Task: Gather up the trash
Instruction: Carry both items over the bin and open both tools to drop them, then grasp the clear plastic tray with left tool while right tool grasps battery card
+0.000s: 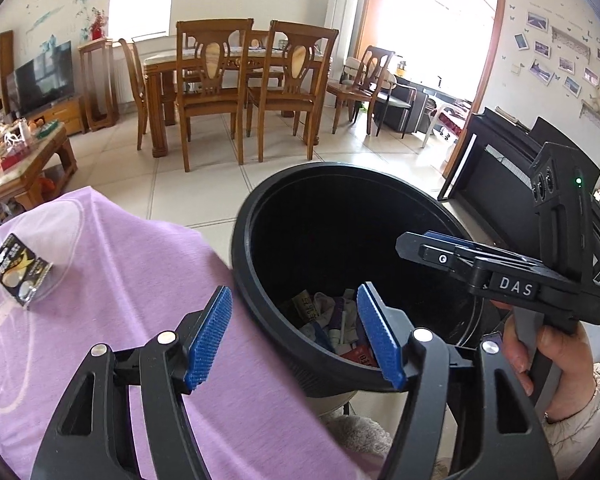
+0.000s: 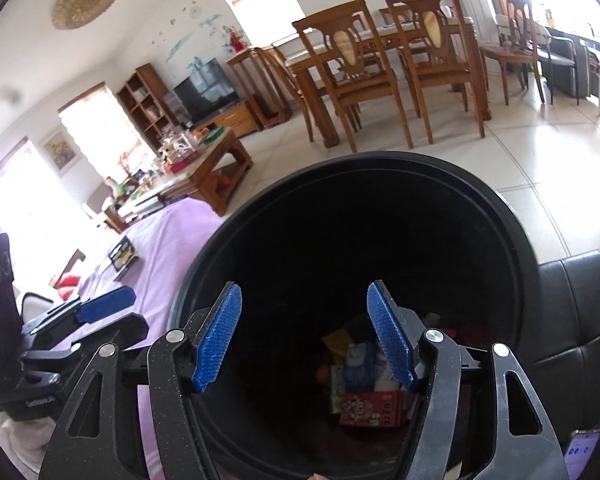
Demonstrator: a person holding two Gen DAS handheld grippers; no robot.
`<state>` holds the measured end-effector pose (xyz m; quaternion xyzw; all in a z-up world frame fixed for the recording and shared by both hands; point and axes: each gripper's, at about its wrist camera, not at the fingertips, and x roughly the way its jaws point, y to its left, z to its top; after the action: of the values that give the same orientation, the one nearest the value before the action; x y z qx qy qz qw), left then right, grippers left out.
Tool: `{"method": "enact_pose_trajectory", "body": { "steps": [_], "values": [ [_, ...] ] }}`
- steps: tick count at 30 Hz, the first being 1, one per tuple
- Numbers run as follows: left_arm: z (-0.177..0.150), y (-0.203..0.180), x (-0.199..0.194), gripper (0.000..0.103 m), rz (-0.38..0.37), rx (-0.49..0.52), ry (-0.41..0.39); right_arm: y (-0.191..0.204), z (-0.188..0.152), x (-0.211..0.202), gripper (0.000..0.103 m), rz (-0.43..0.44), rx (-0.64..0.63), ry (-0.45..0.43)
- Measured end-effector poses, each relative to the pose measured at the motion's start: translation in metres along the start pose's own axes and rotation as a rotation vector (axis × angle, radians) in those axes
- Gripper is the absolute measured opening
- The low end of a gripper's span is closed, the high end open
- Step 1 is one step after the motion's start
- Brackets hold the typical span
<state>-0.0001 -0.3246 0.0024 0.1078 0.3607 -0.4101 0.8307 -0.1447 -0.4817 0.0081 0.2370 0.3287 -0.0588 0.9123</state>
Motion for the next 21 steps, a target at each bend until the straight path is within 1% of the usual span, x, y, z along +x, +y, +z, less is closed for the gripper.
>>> {"method": "enact_pose_trajectory", "body": {
  "steps": [3, 7, 12, 15, 18, 21],
  "values": [
    [-0.004, 0.016, -0.01, 0.065, 0.018, -0.016, -0.012, 0.021, 0.001, 0.005, 0.066, 0.021, -0.022, 0.005],
    [-0.008, 0.043, -0.025, 0.065, 0.053, -0.04, -0.031, 0.063, 0.004, 0.019, 0.066, 0.055, -0.068, 0.021],
    [-0.013, 0.088, -0.043, 0.065, 0.113, -0.064, -0.047, 0.116, 0.007, 0.045, 0.066, 0.112, -0.12, 0.053],
    [-0.014, 0.123, -0.057, 0.065, 0.177, -0.064, -0.056, 0.152, 0.008, 0.065, 0.066, 0.15, -0.151, 0.083],
    [-0.013, 0.166, -0.07, 0.065, 0.256, -0.07, -0.066, 0.185, 0.006, 0.086, 0.066, 0.194, -0.167, 0.122],
    [-0.008, 0.212, -0.078, 0.065, 0.372, -0.048, -0.06, 0.213, 0.009, 0.109, 0.066, 0.237, -0.169, 0.158]
  ]
}}
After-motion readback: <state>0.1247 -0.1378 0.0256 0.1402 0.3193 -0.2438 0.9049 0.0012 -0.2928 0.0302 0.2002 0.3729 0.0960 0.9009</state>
